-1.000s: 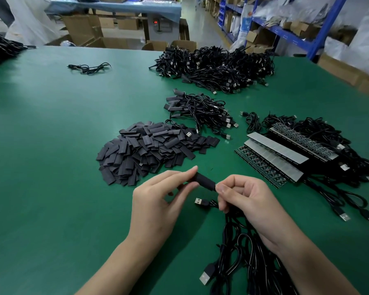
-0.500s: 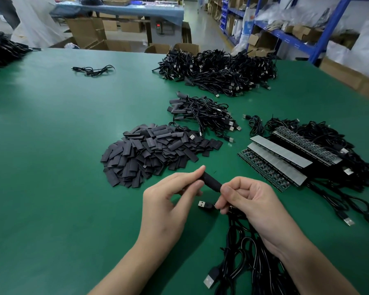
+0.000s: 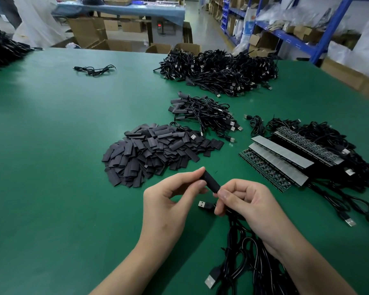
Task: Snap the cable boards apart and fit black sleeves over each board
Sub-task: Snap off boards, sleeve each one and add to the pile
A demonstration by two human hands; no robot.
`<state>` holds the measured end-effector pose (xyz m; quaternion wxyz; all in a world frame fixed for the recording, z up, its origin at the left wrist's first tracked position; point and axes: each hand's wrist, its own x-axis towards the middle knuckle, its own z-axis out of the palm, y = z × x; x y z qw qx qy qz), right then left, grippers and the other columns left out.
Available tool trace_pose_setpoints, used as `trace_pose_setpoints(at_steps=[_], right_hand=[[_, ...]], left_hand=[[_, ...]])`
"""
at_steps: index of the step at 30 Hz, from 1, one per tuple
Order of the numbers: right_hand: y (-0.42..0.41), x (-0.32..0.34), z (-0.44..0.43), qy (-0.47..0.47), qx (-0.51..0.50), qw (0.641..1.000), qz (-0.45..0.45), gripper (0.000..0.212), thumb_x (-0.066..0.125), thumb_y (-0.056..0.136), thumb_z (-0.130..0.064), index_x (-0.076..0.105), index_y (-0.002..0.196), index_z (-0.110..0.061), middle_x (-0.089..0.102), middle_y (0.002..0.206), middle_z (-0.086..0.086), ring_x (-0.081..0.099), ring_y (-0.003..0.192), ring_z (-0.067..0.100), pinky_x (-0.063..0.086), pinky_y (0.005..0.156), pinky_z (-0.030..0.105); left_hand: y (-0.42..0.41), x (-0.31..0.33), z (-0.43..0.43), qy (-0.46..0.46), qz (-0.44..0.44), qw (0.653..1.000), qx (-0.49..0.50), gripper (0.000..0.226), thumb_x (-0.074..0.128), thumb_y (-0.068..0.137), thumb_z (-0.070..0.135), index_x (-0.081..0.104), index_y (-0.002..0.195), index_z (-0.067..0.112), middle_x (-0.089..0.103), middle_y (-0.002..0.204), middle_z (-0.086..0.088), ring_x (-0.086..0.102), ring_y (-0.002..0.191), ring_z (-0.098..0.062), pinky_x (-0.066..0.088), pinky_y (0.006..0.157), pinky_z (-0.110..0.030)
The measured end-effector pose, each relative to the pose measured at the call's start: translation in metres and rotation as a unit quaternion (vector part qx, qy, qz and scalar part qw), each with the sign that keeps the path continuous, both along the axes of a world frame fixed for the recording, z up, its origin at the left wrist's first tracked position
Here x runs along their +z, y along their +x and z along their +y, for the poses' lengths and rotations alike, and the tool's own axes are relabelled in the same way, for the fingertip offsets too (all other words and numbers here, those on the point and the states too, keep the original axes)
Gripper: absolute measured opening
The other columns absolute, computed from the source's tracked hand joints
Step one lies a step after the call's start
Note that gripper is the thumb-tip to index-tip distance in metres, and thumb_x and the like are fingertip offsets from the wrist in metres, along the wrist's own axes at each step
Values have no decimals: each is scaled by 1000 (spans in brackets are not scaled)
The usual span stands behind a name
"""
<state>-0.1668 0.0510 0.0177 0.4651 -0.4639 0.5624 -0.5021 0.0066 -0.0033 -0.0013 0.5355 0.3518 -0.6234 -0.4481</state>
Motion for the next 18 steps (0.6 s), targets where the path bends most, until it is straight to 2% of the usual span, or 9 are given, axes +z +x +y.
trace_pose_setpoints(at_steps=[3,5,9,12,15,16,18], right_hand=[[0,0,-1,-4,5,1000,-29,15,68,91,-19,72,79,-11,76,72,14,70,73,20,53,75,16],[-1,0,-1,-6,10,999,-38,20,68,86,-24,70,83,-4,76,73,14,68,66,16,53,72,17],[-1,-4,-2,-15,22,1000,-12,22,71,85,-29,72,84,-6,78,77,14,69,67,16,53,72,18],[-5,-4,-2,-20,39,999,29,20,77,90,-38,76,90,-18,80,87,8,73,80,16,55,79,20],[-16,-2,0,-5,59,991,119,29,74,81,-58,75,102,-39,78,106,-4,72,103,21,55,95,34],[-18,-2,1,0,67,984,164,27,73,82,-59,75,103,-42,76,110,-8,69,105,19,53,97,37],[-16,-2,0,-13,73,974,216,8,75,91,-43,78,96,-39,73,109,-12,66,106,13,53,97,41]], left_hand=[[-1,2,1,-30,-32,999,5,26,74,87,27,77,111,33,79,90,13,76,86,-11,59,82,-25],[0,2,1,-39,-42,998,10,26,74,86,28,76,112,34,79,92,16,76,89,-8,57,83,-20],[-2,-1,-1,-5,0,1000,-5,16,77,86,24,79,100,32,79,92,7,76,87,-11,59,81,-25],[-1,1,-5,57,72,995,-24,12,77,82,23,78,95,25,78,83,-4,75,77,-15,57,74,-23],[4,4,-13,105,146,984,-6,14,77,81,20,77,94,20,78,80,-10,75,74,-16,59,73,-23],[6,5,-16,117,168,979,4,14,77,80,20,77,94,19,78,80,-11,75,74,-17,60,73,-24],[9,6,-20,138,204,969,17,16,77,80,20,75,96,17,77,79,-12,74,73,-17,60,73,-25]])
